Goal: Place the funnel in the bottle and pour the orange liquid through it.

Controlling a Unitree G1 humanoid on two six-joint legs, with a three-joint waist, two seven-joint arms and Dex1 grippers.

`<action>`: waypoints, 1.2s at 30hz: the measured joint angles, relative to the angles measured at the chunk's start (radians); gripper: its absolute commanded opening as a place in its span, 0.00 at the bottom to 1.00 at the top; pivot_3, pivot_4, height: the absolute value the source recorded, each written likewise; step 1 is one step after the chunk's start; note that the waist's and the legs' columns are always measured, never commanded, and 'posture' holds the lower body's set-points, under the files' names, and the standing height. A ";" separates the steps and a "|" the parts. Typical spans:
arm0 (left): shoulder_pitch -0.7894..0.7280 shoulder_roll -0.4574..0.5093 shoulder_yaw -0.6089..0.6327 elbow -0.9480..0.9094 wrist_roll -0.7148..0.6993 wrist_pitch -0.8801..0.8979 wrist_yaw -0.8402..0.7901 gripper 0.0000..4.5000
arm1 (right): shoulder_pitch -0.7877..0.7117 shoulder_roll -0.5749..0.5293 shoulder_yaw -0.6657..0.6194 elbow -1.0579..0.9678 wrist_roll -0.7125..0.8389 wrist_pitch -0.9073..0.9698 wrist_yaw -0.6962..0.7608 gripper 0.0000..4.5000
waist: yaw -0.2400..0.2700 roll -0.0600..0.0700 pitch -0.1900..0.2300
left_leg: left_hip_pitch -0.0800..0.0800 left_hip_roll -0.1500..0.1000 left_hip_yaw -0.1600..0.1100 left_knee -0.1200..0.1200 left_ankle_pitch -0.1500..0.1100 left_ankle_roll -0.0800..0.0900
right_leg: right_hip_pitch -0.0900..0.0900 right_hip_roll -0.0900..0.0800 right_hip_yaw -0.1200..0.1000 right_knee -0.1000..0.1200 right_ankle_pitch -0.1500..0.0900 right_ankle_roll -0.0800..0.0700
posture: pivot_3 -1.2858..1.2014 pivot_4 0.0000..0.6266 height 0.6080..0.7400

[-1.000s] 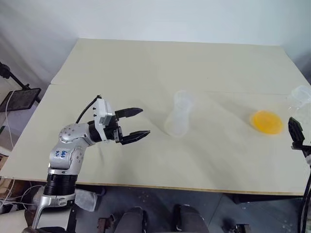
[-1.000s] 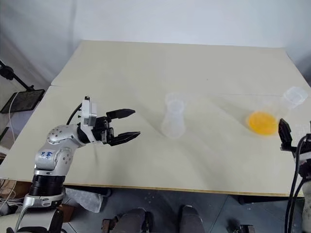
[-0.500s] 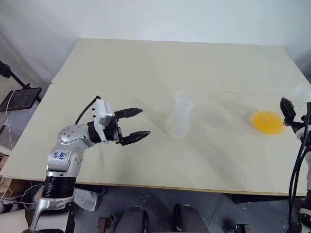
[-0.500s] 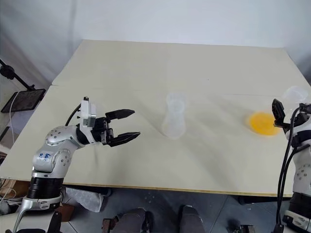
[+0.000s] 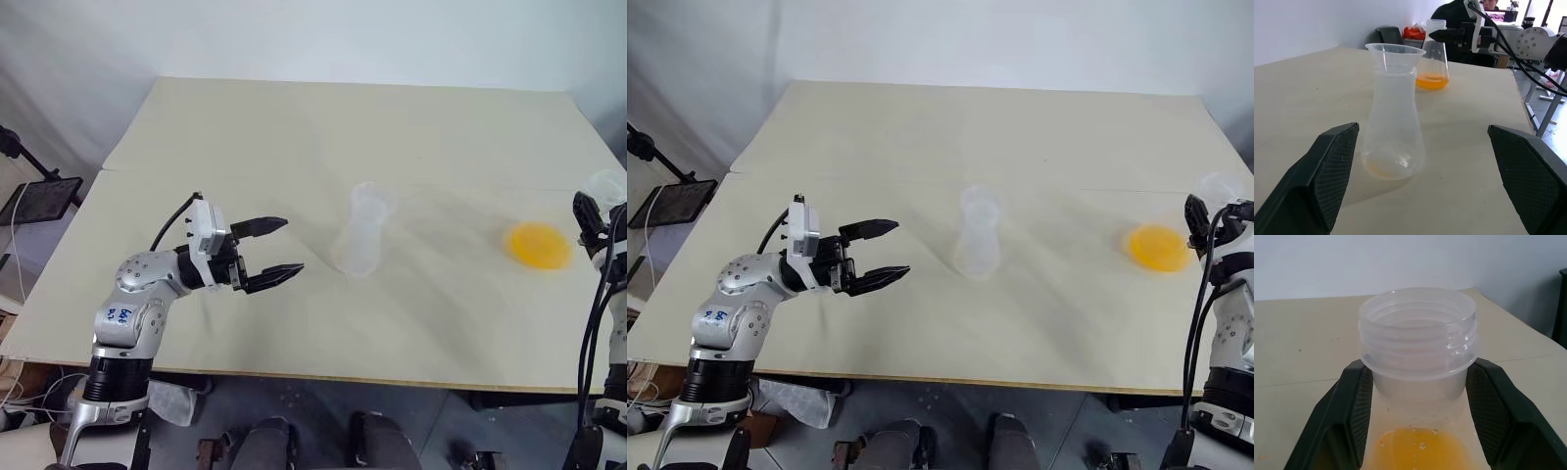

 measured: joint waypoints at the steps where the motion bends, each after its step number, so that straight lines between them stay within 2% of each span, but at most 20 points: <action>1: 0.000 0.000 0.000 0.000 0.000 0.000 0.000 1.00 | 0.000 0.000 0.000 0.000 -0.001 0.000 0.001 0.53 | 0.000 0.000 0.000 | 0.000 0.000 0.000 0.000 0.000 0.000 | 0.000 0.000 0.000 0.000 0.000 0.000 | 0.52 0.24 1.00; 5: 0.000 0.000 0.000 0.000 0.000 -0.002 0.001 1.00 | 0.002 0.000 0.000 -0.012 0.012 0.000 0.030 0.53 | -0.001 0.001 0.001 | 0.000 0.000 0.000 0.000 0.000 0.000 | 0.000 0.000 0.000 0.000 0.000 0.000 | 0.52 0.24 1.00; 9: 0.000 0.000 0.001 0.000 0.000 -0.009 0.001 1.00 | 0.020 0.002 0.008 -0.147 0.037 0.010 0.064 0.53 | -0.003 0.005 0.003 | 0.000 0.000 0.000 0.000 0.000 0.000 | -0.001 0.000 0.000 0.000 0.000 0.000 | 0.52 0.24 1.00; 13: 0.003 -0.001 0.001 0.000 0.000 -0.013 0.002 1.00 | 0.010 0.001 0.102 -0.361 0.063 0.124 0.050 0.53 | -0.013 0.005 0.003 | 0.000 0.001 0.000 0.000 0.000 0.000 | -0.001 -0.001 0.000 0.000 0.000 0.000 | 0.52 0.24 1.00; 17: 0.004 -0.001 0.002 0.001 0.000 -0.019 0.002 1.00 | -0.015 -0.015 0.213 -0.495 0.033 0.197 0.035 0.53 | -0.015 0.005 0.003 | -0.001 0.001 -0.001 -0.001 0.000 -0.001 | -0.001 -0.001 -0.001 0.000 0.000 0.000 | 0.52 0.24 1.00; 21: 0.004 -0.001 0.002 0.004 0.000 -0.023 0.004 1.00 | -0.047 -0.060 0.355 -0.602 -0.089 0.229 0.013 0.53 | -0.009 0.005 0.003 | -0.001 0.000 -0.003 0.000 0.000 -0.001 | -0.001 -0.001 -0.002 -0.001 0.000 0.000 | 0.52 0.24 1.00; 24: 0.004 -0.002 0.002 0.006 0.000 -0.025 0.009 1.00 | -0.050 -0.088 0.437 -0.619 -0.216 0.182 0.009 0.53 | -0.006 0.005 0.003 | -0.002 -0.002 -0.002 -0.001 0.000 -0.001 | -0.001 -0.001 -0.003 -0.001 0.000 0.000 | 0.52 0.24 1.00; 31: 0.005 -0.003 0.002 0.006 0.000 -0.040 0.016 1.00 | -0.050 -0.133 0.540 -0.603 -0.498 -0.004 -0.002 0.53 | -0.009 0.005 0.003 | -0.002 -0.001 -0.002 -0.001 0.000 -0.001 | -0.001 0.001 -0.005 -0.002 0.000 0.000 | 0.52 0.24 1.00; 36: 0.005 -0.006 0.000 0.006 0.000 -0.044 0.019 1.00 | -0.050 -0.114 0.599 -0.591 -0.602 -0.109 -0.001 0.53 | -0.016 0.005 0.003 | -0.002 -0.001 -0.002 -0.001 0.000 -0.001 | -0.001 0.001 -0.006 -0.002 0.000 0.000 | 0.52 0.24 1.00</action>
